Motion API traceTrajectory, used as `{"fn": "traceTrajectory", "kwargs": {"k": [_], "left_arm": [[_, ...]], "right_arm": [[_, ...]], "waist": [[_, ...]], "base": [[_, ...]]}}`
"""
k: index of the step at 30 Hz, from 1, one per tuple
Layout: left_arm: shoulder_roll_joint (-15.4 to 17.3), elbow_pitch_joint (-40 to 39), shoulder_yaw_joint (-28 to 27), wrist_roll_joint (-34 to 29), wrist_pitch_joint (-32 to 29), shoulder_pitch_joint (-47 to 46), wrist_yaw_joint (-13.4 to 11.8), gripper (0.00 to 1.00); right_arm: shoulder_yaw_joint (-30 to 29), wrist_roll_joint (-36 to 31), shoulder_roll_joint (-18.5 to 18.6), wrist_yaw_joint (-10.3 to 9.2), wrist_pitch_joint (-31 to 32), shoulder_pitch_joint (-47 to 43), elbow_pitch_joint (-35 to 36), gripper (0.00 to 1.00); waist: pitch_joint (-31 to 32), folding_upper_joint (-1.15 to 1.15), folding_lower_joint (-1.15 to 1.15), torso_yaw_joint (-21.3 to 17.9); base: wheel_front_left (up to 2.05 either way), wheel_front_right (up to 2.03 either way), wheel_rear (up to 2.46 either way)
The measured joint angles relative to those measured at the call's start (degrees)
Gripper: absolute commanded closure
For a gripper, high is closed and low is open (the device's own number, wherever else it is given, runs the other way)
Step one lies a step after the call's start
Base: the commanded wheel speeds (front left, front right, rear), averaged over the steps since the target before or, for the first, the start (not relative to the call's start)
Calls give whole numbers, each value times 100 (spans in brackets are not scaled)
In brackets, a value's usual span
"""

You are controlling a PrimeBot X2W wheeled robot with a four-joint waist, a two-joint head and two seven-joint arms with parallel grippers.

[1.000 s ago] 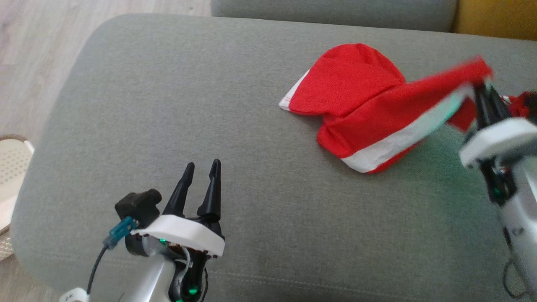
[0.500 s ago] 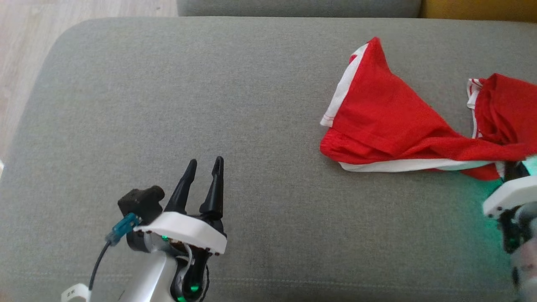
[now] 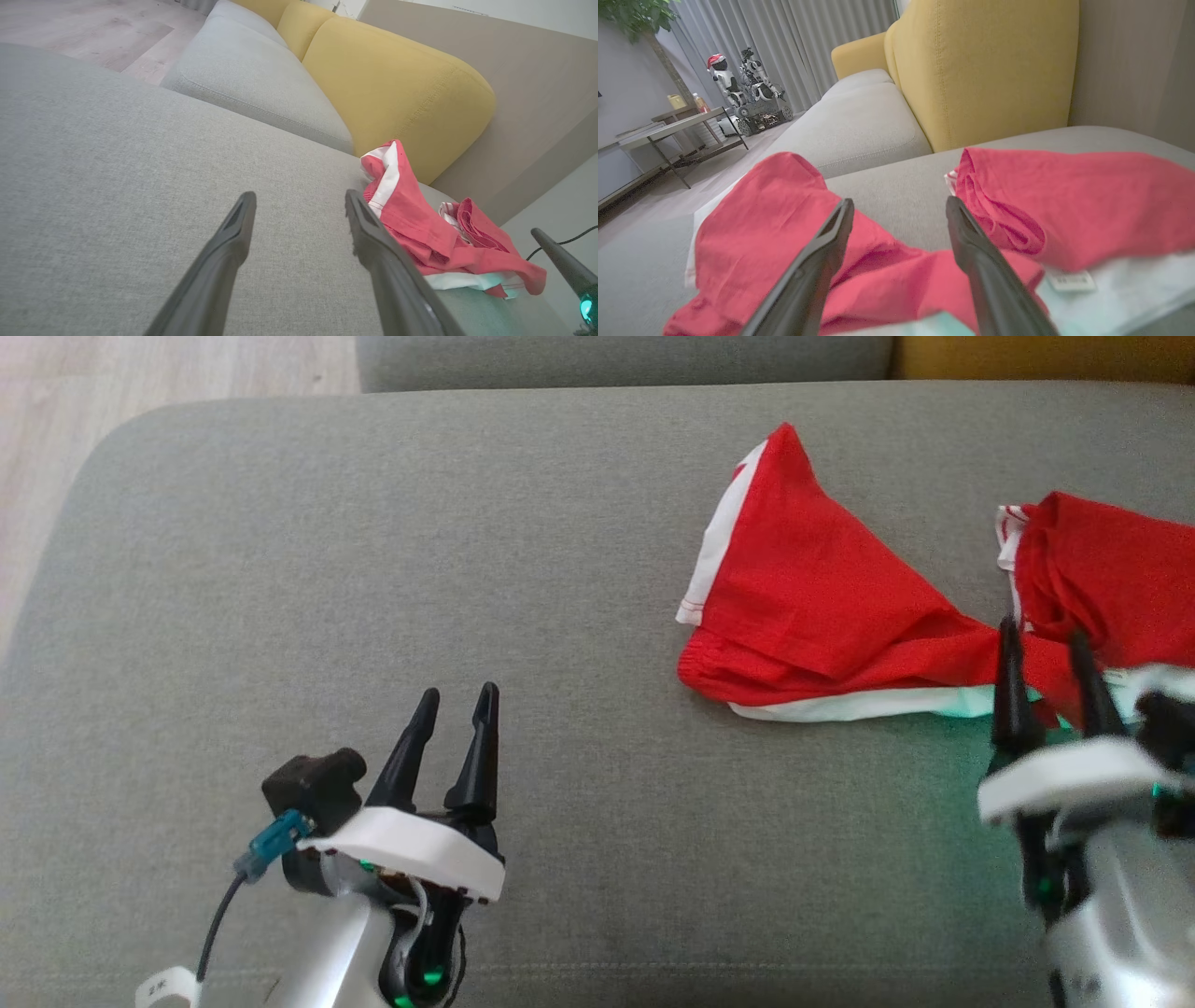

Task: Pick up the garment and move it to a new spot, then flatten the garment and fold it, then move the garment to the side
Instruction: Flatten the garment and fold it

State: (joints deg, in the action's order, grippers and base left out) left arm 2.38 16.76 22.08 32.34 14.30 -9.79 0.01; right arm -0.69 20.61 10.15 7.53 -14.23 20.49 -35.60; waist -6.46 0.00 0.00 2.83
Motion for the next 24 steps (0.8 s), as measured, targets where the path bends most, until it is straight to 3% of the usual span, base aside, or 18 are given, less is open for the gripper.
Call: {"fn": "traceTrajectory", "kwargs": {"k": [4,9,18,24], "left_arm": [[0,-23,43,-1,1,-1,46,0],[2,24,140,-79,0,-29,109,0],[3,465,653,-210,1,-558,416,0],[-1,1384,1295,-201,0,-1221,611,0]], "right_arm": [[-88,-212,-282,0,-9,-973,928,0],[35,-304,-389,0,-2,-1084,1405,0],[-24,-302,-376,0,192,-1065,1784,0],[-29,-286,-375,0,266,-1013,1906,0]], "waist": [[-21,0,0,-138],[-93,0,0,-304],[-245,0,0,-620],[-465,0,0,-899]], "base": [[0,0,0],[0,0,0],[0,0,0],[0,0,0]]}}
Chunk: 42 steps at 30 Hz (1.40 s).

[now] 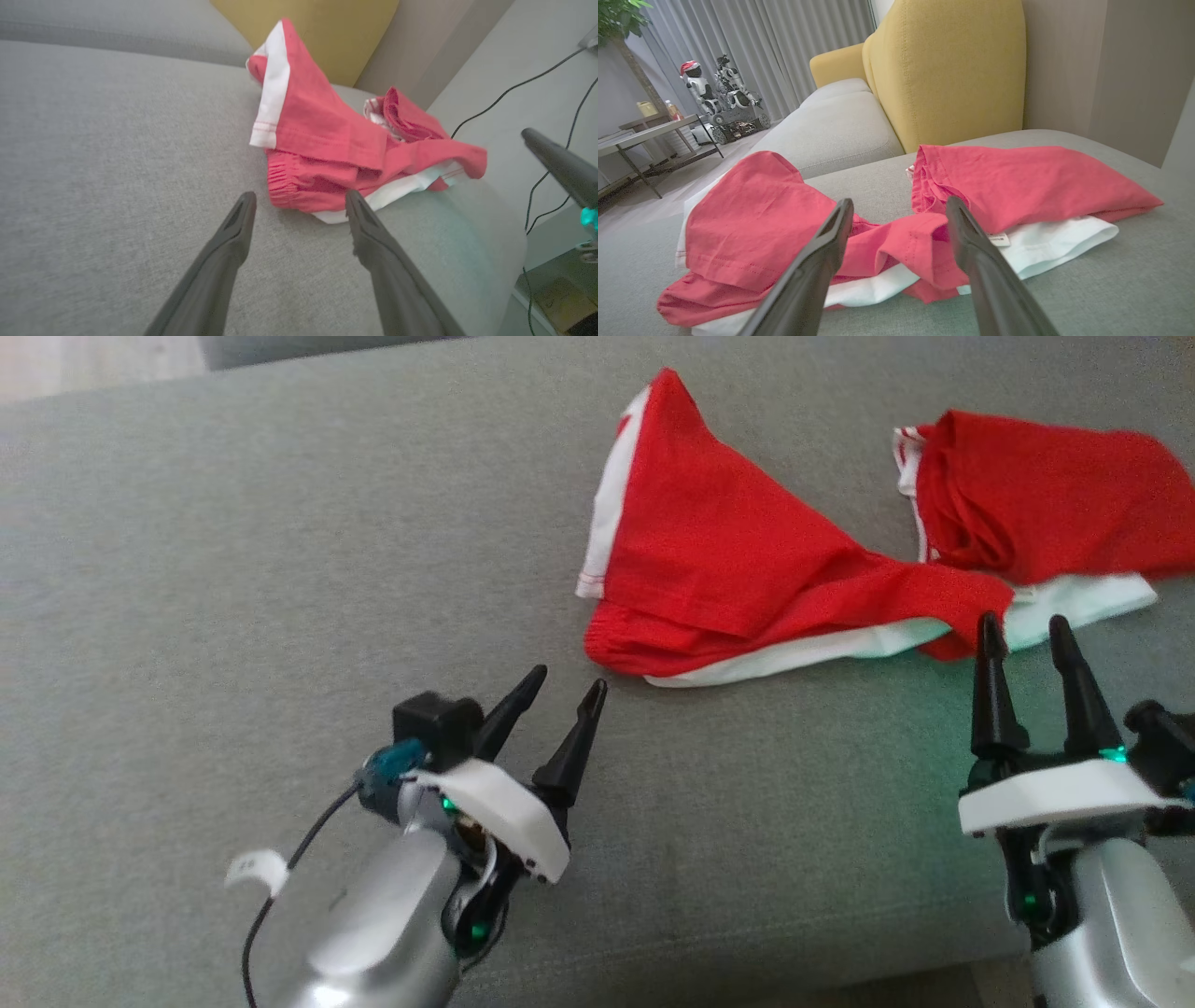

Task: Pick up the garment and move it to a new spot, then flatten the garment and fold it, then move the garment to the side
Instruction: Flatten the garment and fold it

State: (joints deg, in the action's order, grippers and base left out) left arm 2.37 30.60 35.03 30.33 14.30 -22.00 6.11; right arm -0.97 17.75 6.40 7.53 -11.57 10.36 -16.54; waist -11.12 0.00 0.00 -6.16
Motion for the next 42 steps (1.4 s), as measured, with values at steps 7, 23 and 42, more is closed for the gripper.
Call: {"fn": "traceTrajectory", "kwargs": {"k": [7,23,42], "left_arm": [[-10,1035,461,156,-1,-836,78,0],[-14,1434,831,864,0,-1402,101,100],[268,-901,-1393,-851,1,-236,3,100]], "right_arm": [[52,41,16,0,-2,264,42,0],[171,92,20,0,-64,480,-44,0],[360,32,110,0,-43,460,-219,0]], "waist": [[-306,0,0,-312],[-529,0,0,-514],[17,0,0,217]], "base": [[0,0,0],[0,0,0],[0,0,0]]}}
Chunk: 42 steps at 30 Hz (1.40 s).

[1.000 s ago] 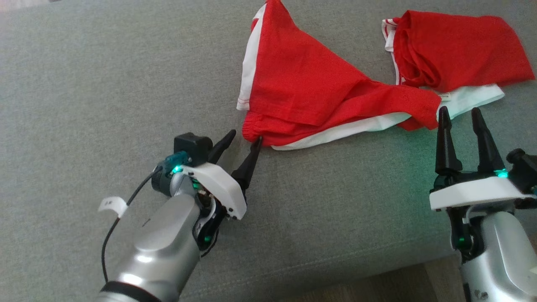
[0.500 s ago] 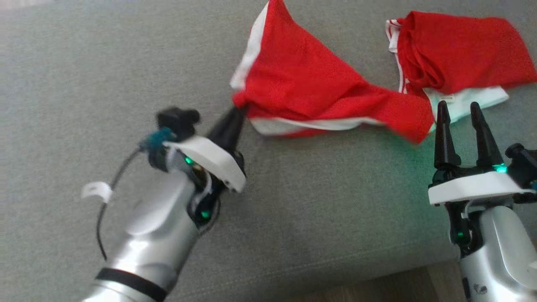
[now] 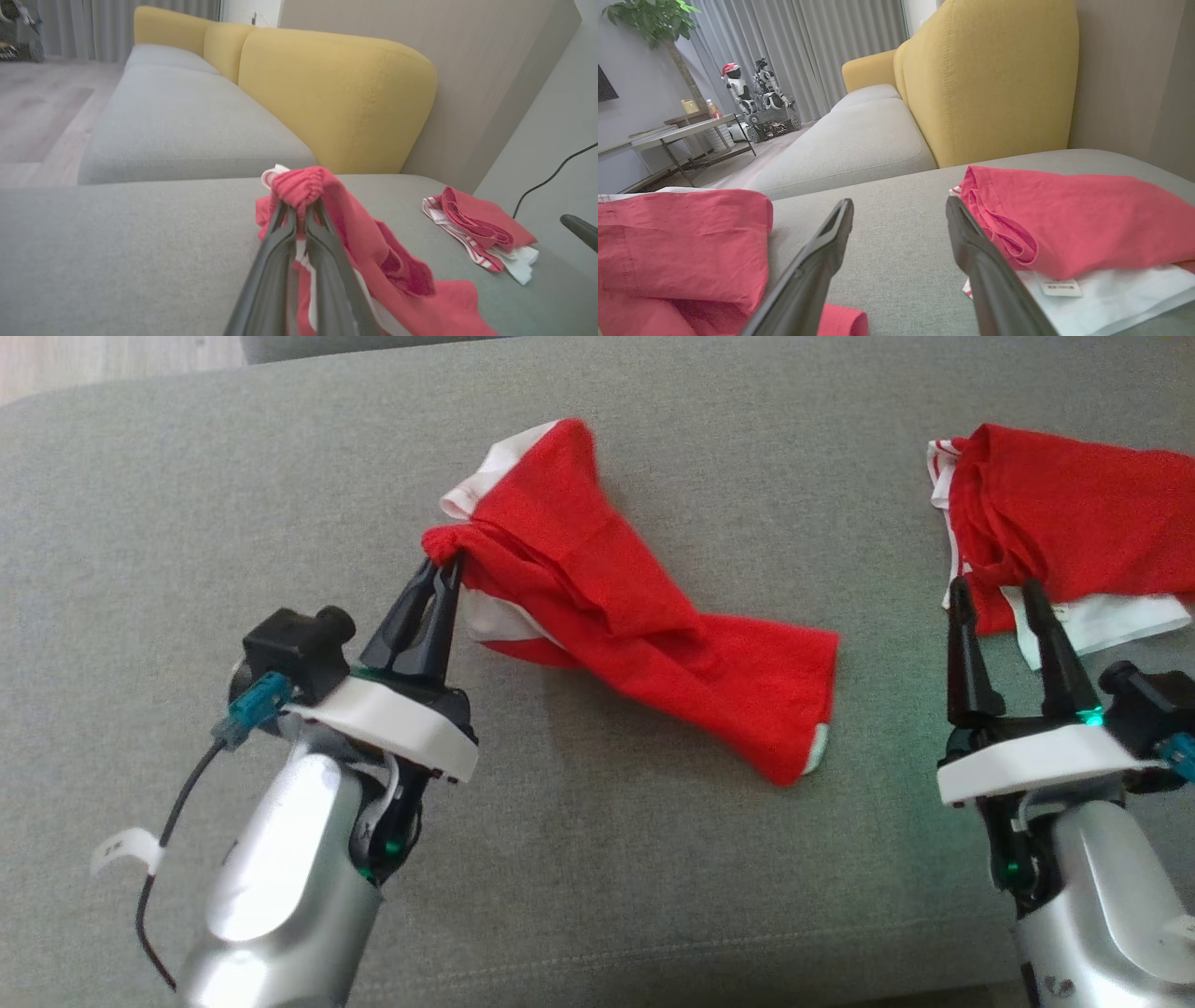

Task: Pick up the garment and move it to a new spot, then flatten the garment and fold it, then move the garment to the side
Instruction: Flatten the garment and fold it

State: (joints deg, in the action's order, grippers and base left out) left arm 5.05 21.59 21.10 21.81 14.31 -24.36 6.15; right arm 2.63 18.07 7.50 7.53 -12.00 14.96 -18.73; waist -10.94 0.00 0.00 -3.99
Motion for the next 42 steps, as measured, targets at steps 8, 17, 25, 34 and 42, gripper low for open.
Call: {"fn": "traceTrajectory", "kwargs": {"k": [8,17,25,34,42], "left_arm": [[181,799,196,-725,-89,-137,-322,100],[162,2221,344,-992,-205,-720,-535,0],[43,2448,111,-724,-14,-764,-566,0],[-12,637,-626,-441,-1,185,-506,0],[-181,102,-902,-300,-1,1083,-454,0]], "right_arm": [[287,2,-19,0,18,21,-104,0],[522,9,-19,0,19,196,-279,0],[745,110,137,0,15,203,-321,0],[1690,162,803,0,0,-280,-127,0],[2705,-190,1425,0,46,-608,-125,0]], "waist": [[-139,0,0,-131],[-212,0,0,-309],[-96,0,0,-53],[220,0,0,429],[346,0,0,657]], "base": [[0,0,0],[0,0,0],[0,0,0],[0,0,0],[0,0,0]]}}
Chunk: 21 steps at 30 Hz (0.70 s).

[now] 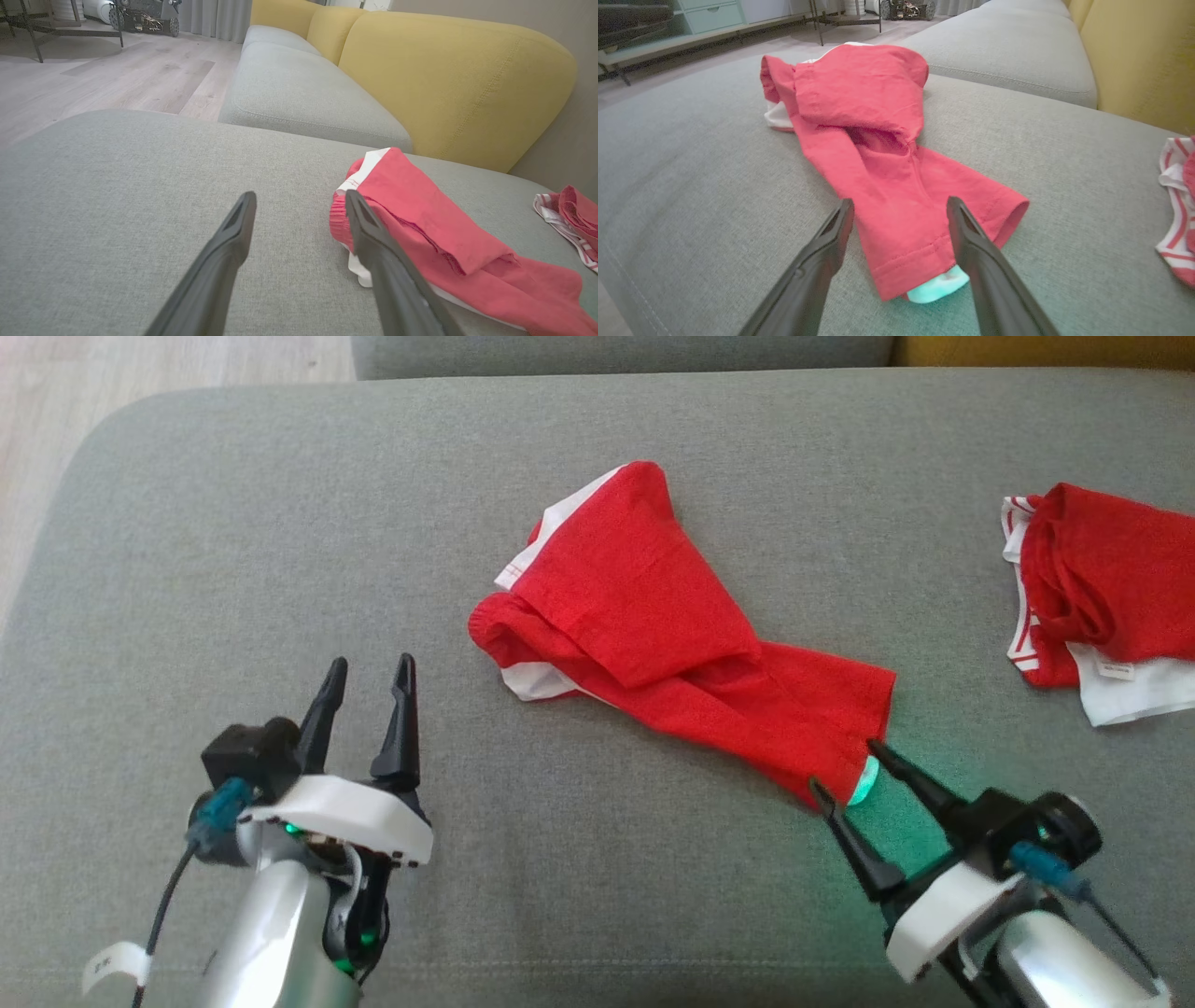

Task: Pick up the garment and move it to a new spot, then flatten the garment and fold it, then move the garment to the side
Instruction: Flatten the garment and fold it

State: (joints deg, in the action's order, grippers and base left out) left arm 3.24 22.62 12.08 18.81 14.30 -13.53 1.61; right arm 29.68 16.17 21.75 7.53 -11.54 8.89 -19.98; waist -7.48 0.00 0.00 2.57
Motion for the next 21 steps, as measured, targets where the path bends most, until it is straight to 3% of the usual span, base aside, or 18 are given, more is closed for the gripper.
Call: {"fn": "traceTrajectory", "kwargs": {"k": [8,19,21], "left_arm": [[-59,13,93,91,0,41,98,0],[-83,55,381,265,0,5,41,0],[-82,58,387,271,0,-1,37,0]], "right_arm": [[690,-269,80,0,-3,289,-383,0],[861,-504,65,0,-7,995,-1343,0],[928,-372,53,0,-31,1043,-1416,58]], "waist": [[-64,0,0,110],[-291,0,0,321],[-316,0,0,355]], "base": [[0,0,0],[0,0,0],[0,0,0]]}}
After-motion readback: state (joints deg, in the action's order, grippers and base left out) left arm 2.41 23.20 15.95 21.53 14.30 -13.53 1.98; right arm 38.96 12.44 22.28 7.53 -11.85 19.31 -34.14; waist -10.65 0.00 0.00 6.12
